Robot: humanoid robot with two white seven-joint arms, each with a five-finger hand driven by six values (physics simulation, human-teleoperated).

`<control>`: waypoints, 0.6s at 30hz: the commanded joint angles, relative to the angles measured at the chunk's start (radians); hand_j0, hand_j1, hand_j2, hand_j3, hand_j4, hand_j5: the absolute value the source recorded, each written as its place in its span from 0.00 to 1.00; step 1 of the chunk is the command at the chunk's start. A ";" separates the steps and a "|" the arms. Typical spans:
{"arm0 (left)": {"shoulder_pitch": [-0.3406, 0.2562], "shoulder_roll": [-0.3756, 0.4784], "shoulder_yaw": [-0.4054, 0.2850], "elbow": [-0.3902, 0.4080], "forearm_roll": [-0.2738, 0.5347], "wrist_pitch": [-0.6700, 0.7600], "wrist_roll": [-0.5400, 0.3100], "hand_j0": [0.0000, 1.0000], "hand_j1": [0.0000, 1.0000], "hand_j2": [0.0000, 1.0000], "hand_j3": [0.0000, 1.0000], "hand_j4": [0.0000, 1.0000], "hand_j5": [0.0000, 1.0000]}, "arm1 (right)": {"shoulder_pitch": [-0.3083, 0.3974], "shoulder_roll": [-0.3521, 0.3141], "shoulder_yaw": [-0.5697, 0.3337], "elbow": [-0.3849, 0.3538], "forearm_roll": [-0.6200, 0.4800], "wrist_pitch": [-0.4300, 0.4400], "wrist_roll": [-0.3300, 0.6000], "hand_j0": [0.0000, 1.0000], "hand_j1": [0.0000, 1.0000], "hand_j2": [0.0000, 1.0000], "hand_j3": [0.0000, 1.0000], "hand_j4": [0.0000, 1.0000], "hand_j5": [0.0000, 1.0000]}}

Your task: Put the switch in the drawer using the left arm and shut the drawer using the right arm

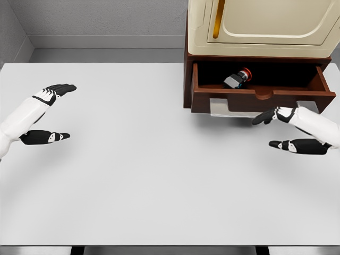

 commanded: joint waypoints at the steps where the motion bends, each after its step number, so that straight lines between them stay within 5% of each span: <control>1: 0.000 0.001 0.000 -0.001 0.008 0.002 0.001 1.00 1.00 1.00 1.00 1.00 1.00 | 0.000 0.004 0.011 0.009 -0.004 0.002 -0.001 0.73 0.73 0.73 0.73 0.73 0.73; 12: 0.000 0.001 0.000 -0.001 0.008 0.002 0.001 1.00 1.00 1.00 1.00 1.00 1.00 | -0.041 0.027 0.048 0.073 0.037 0.002 0.002 0.75 0.75 0.75 0.75 0.75 0.75; 18: 0.000 0.001 0.000 -0.001 0.008 0.002 0.001 1.00 1.00 1.00 1.00 1.00 1.00 | -0.161 0.053 0.128 0.144 0.039 0.002 0.002 0.77 0.77 0.77 0.77 0.77 0.77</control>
